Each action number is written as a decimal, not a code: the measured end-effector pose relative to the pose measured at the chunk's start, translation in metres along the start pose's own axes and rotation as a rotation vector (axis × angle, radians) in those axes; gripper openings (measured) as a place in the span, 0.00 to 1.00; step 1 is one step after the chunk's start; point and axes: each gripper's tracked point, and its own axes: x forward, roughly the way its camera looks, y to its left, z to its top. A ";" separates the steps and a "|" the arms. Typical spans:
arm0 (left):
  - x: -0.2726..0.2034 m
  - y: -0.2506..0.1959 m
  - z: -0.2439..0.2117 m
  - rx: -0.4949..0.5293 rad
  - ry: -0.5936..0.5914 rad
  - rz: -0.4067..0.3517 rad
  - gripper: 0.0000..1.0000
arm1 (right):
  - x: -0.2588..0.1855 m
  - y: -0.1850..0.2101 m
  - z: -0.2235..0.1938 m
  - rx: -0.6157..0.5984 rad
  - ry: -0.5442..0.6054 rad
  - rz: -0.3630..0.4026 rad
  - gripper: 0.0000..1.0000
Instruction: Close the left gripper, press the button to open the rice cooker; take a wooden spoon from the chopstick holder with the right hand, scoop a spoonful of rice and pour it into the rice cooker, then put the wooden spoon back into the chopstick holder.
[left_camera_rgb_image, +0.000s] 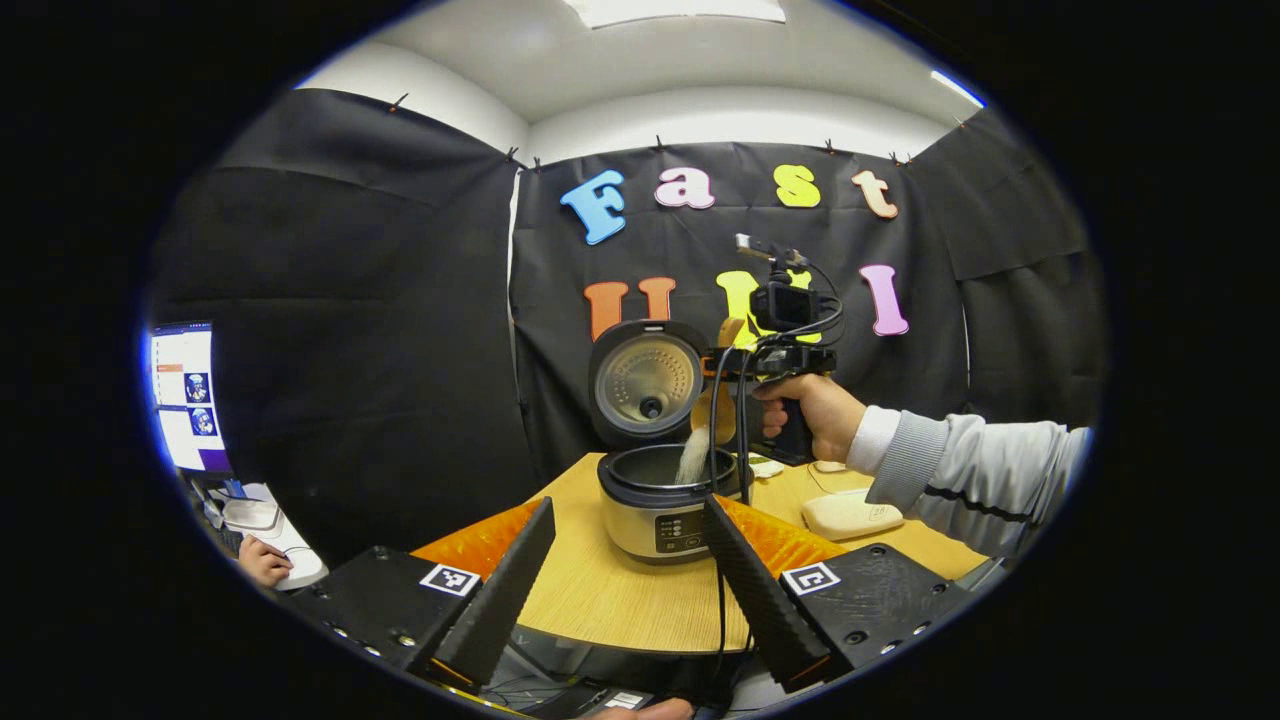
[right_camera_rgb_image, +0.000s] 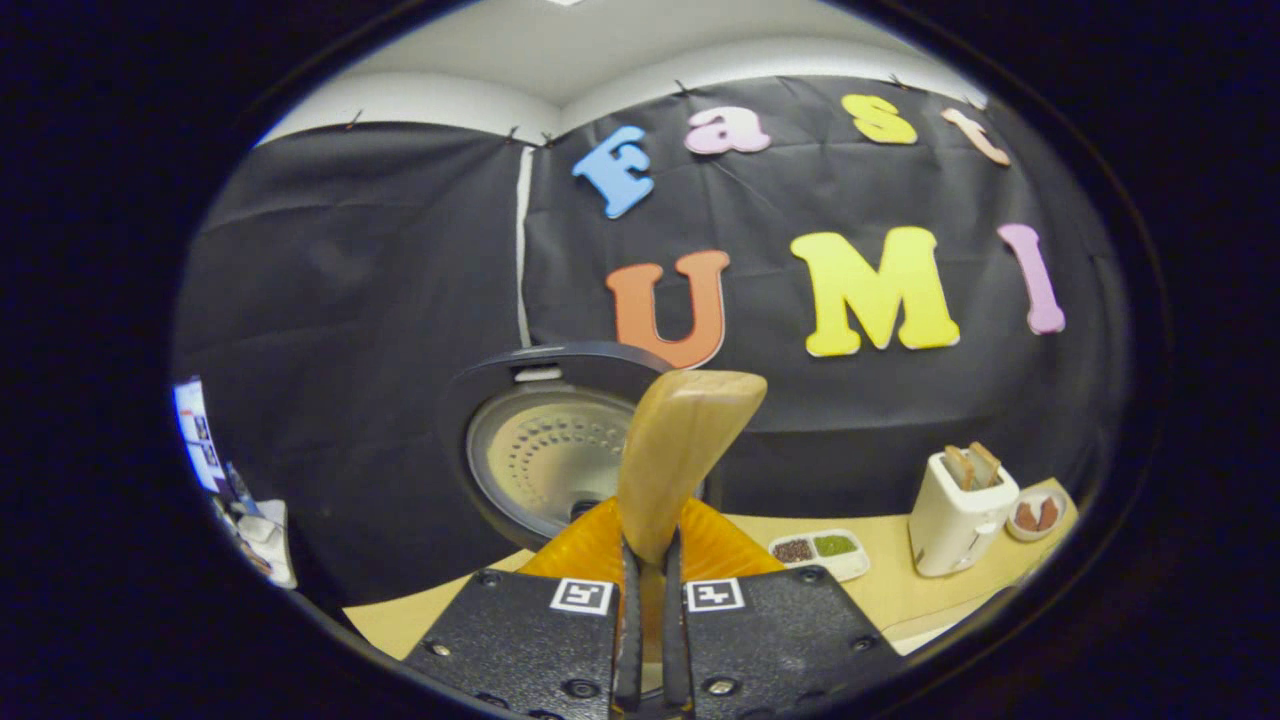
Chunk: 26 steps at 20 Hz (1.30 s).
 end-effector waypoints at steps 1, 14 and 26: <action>0.000 0.000 -0.003 -0.001 0.008 0.001 0.94 | -0.002 0.011 -0.003 -0.049 -0.003 0.015 0.14; -0.001 -0.014 0.000 -0.038 0.015 -0.034 0.94 | -0.021 0.021 0.000 -0.287 -0.022 -0.009 0.13; 0.010 -0.055 0.013 -0.058 -0.001 -0.086 0.94 | -0.111 -0.126 0.052 -0.276 -0.065 -0.207 0.13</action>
